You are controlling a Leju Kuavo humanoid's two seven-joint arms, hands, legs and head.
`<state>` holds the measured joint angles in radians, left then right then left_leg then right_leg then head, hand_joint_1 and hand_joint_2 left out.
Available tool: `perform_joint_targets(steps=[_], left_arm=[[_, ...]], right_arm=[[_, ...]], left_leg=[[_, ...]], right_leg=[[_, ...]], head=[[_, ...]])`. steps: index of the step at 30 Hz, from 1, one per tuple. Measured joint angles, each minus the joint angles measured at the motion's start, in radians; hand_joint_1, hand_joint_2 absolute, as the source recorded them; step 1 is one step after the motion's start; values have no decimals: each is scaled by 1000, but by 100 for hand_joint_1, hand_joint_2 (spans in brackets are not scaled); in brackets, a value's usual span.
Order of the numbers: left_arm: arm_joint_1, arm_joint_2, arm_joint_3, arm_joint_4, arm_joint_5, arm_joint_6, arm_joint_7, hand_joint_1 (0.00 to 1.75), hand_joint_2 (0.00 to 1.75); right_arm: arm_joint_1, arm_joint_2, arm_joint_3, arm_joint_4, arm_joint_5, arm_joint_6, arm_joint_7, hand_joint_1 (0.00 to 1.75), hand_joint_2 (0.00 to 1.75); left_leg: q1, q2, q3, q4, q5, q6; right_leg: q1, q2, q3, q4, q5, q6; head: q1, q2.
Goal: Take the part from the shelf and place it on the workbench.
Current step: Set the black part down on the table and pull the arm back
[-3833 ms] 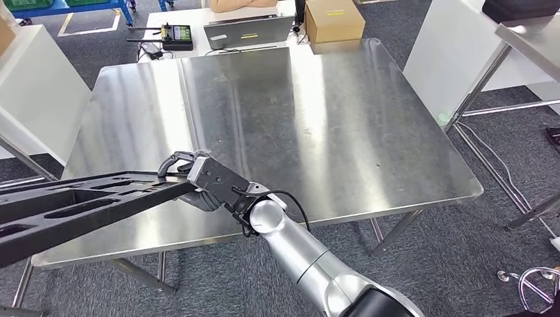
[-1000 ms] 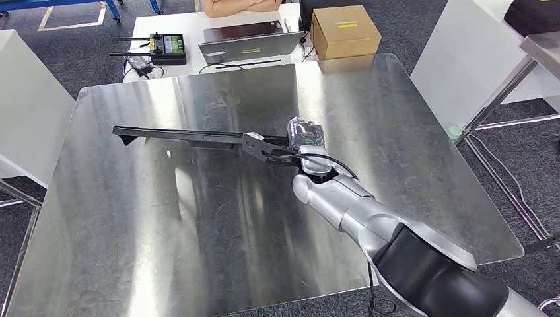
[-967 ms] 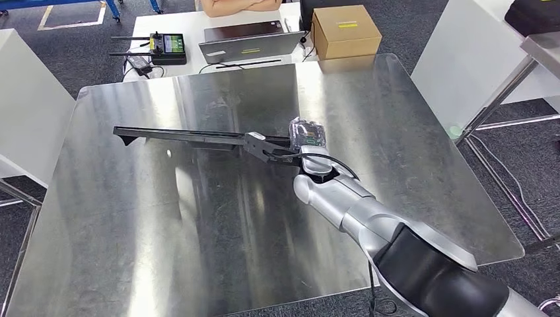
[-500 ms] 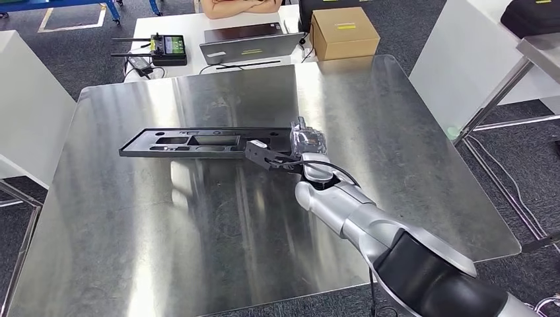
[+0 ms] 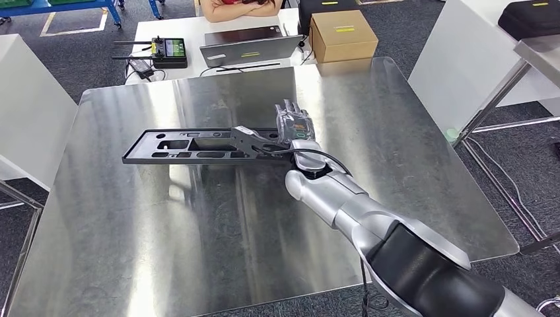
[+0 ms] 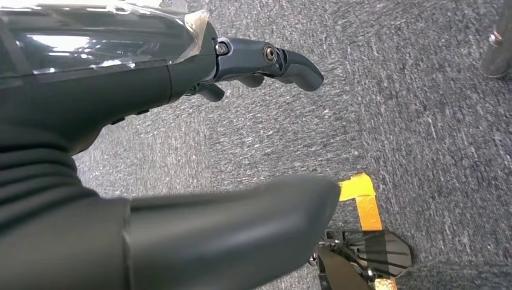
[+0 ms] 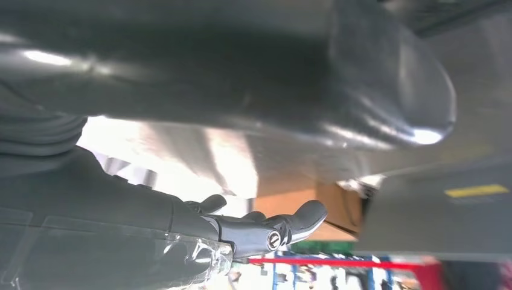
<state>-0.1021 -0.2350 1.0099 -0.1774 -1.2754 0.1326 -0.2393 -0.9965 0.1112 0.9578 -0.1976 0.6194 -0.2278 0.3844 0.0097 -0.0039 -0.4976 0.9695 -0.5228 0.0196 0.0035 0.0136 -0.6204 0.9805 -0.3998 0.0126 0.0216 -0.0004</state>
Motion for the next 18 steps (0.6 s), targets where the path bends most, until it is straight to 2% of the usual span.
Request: perform_joint_targets(steps=[5,9,12,15,18], left_arm=[[2,0,1,0,3,4,4,0,0],[-1,0,1,0,4,4,38,0,0],[-6,0,3,0,4,5,53,0,0],[-7,0,5,0,3,6,62,0,0],[-9,0,6,0,6,12,75,0,0]], right_arm=[[-22,36,-41,-18,-32,-52,-114,0,0],[-21,82,-150,-64,-130,-108,-332,0,0],[-2,118,-266,-120,-218,-105,-502,0,0],[27,145,-361,-172,-292,-40,-616,0,0],[100,182,-455,-268,-426,147,-800,0,0]], left_leg=[[0,0,1,0,0,0],[0,0,3,0,0,0],[0,0,4,0,0,0],[0,0,5,-1,0,0],[0,1,7,-1,0,0]], right_leg=[[0,0,1,0,0,0],[0,0,2,0,0,0],[1,0,3,0,0,0],[1,0,5,0,0,0],[1,1,6,0,0,0]], head=[[0,0],[0,0],[0,0],[0,0],[0,0]])
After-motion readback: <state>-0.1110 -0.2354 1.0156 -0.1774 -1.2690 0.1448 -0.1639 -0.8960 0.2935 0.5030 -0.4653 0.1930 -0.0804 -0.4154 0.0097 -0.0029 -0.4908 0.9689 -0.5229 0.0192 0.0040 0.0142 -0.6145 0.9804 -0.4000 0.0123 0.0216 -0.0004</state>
